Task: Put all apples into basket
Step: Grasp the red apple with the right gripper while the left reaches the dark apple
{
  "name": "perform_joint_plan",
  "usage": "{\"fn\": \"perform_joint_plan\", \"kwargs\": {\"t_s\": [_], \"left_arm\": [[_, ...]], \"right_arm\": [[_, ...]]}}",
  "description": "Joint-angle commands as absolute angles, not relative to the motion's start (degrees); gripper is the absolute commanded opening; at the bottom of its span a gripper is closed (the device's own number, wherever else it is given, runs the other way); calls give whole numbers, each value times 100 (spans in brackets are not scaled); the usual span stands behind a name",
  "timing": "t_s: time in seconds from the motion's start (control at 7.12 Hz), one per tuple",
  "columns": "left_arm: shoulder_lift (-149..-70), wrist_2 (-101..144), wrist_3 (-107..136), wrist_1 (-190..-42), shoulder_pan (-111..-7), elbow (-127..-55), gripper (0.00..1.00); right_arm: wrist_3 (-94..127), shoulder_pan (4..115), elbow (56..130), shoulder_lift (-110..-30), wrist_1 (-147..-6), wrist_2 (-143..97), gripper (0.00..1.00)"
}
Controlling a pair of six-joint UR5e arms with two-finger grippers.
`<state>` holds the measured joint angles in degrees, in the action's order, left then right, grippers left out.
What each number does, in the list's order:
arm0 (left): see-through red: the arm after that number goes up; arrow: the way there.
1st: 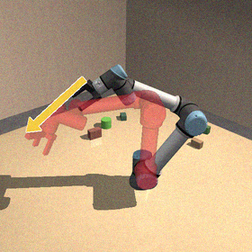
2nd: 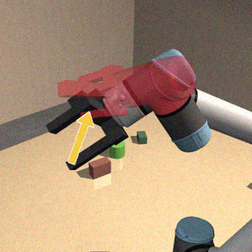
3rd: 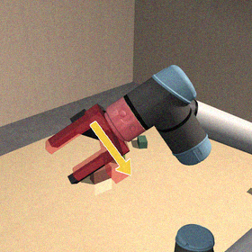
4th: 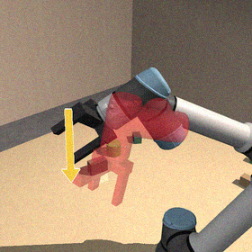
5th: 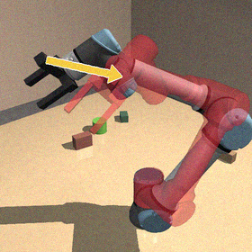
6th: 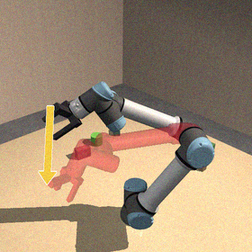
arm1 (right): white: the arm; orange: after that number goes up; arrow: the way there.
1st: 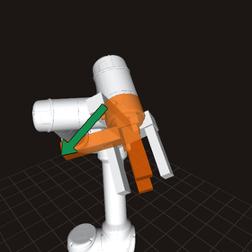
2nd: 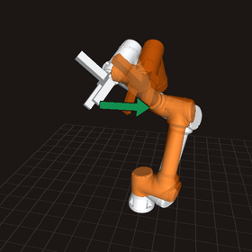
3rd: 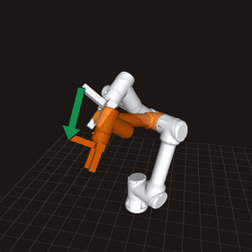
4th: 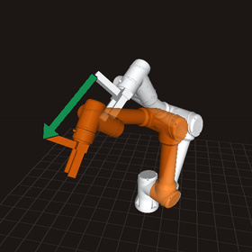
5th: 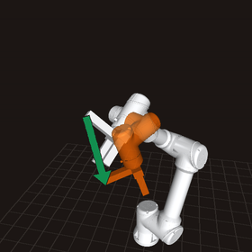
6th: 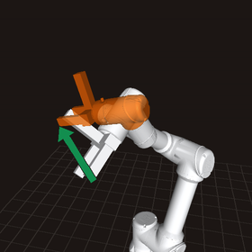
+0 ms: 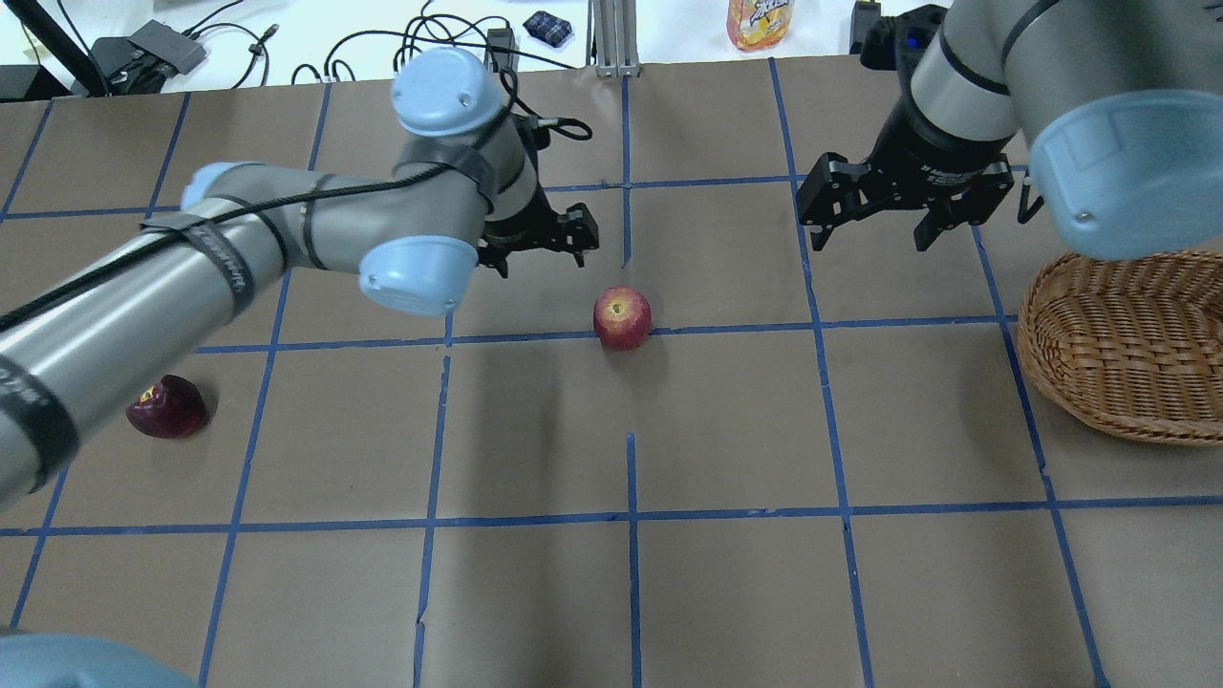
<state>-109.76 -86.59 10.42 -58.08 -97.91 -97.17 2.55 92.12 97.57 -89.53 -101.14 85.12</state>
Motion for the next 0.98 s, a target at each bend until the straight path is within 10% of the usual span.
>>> {"fn": "perform_joint_plan", "kwargs": {"t_s": [0.0, 0.84], "left_arm": [[-10295, -9504, -442, -6965, -8512, -9825, 100], [-9921, -9461, -4101, -6530, -5498, -10925, 100]], "right_arm": [[911, 10199, 9818, -8091, -11218, 8524, 100], [1828, 11338, 9686, -6207, -13226, 9220, 100]]}}
